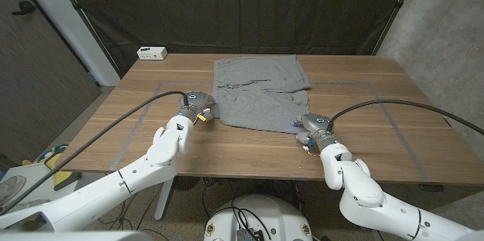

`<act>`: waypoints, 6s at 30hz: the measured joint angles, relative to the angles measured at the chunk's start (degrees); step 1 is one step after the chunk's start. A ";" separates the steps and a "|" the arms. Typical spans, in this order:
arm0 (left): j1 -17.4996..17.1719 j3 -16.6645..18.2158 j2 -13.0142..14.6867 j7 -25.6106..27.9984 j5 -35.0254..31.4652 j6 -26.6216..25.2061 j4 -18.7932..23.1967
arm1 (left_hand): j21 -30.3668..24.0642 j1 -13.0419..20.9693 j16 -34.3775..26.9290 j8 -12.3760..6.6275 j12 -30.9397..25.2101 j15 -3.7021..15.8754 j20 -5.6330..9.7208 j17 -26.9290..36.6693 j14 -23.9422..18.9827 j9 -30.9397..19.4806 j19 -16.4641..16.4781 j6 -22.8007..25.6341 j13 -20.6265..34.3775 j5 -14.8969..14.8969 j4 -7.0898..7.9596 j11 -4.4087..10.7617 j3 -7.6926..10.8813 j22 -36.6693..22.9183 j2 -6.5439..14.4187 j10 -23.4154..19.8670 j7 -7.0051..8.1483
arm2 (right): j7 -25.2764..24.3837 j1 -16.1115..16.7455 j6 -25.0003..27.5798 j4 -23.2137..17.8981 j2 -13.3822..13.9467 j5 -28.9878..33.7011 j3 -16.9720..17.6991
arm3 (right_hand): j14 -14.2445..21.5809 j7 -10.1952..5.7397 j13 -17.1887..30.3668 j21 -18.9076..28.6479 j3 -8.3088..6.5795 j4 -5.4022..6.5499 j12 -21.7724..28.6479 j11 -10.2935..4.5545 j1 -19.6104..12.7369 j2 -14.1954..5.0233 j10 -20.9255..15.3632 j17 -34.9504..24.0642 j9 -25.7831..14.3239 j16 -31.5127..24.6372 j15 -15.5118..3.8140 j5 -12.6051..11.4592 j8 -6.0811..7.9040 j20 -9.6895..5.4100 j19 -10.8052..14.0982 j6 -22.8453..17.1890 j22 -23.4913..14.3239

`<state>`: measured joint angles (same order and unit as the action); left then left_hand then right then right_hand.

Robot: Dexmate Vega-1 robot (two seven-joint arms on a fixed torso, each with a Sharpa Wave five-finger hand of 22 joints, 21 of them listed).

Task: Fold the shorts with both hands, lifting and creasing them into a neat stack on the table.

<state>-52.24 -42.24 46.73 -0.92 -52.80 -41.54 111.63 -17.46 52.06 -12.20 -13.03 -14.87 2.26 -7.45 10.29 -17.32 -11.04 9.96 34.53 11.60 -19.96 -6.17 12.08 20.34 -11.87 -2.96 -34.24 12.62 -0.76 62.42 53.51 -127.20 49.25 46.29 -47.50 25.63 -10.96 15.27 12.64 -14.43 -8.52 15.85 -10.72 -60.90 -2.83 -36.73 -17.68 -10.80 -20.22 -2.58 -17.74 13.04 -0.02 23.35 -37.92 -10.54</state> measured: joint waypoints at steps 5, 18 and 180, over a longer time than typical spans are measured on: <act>0.36 -0.71 -0.65 0.37 0.00 -0.13 -1.01 | -0.72 0.99 -0.40 0.00 0.00 0.13 0.70 -0.13 -2.13 0.13 0.70 2.47 0.00 0.00 0.05 0.01 0.05 -0.07 1.41 -2.83 -0.02 | -0.36 -0.09 -0.49 0.72 -0.15 0.01 0.00 | 1.70 -0.09 0.32 0.00 0.61 -0.01 0.29 -0.43 -1.90 -1.00 -1.78 -1.34 0.00 -1.80 -0.08 0.40 0.40 -0.74 0.28 -2.71 -0.26; 0.75 -2.01 -2.00 3.73 -0.46 -1.54 -2.98 | -3.22 6.61 -2.47 -4.19 -3.20 0.56 3.17 0.80 -13.77 0.34 4.20 21.15 1.35 3.34 -1.20 -0.89 1.06 -0.53 8.51 -21.66 -1.25 | -3.21 0.01 -3.01 3.79 -0.52 -2.28 1.29 | 10.90 2.68 3.56 1.35 4.47 0.39 8.44 1.28 -8.07 -4.61 -18.26 -9.24 -0.16 -9.59 -0.81 3.35 4.00 -2.17 1.75 -21.52 -0.53; -12.66 28.36 3.23 22.86 31.33 -10.74 22.60 | -9.88 14.89 0.33 -13.07 -15.80 1.52 3.53 3.03 -22.97 -9.86 2.90 27.33 3.00 7.54 -3.66 -4.06 10.35 -2.38 4.64 -26.46 -11.04 | -23.46 -19.04 -33.36 23.40 -12.24 0.42 8.84 | 14.19 1.63 4.30 2.00 8.70 2.78 16.13 2.27 -11.53 -6.07 -20.70 -15.39 -5.44 -3.91 -1.11 1.40 3.77 -2.42 -0.22 -24.72 -0.64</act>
<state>-64.90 -13.88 49.96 21.94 -21.47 -52.28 134.22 -27.34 66.95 -11.87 -26.10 -30.67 3.78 -3.92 13.32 -40.29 -20.90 12.86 61.86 14.61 -12.42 -9.83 8.02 30.69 -14.25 1.68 -60.71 1.58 -24.22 43.38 20.14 -103.80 37.01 46.71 -38.66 39.83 -9.34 19.57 14.64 -5.73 -5.73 31.98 -8.45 -72.43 -8.90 -57.42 -33.07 -16.23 -24.13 -3.68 -16.35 16.81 -2.44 23.13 -62.64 -11.18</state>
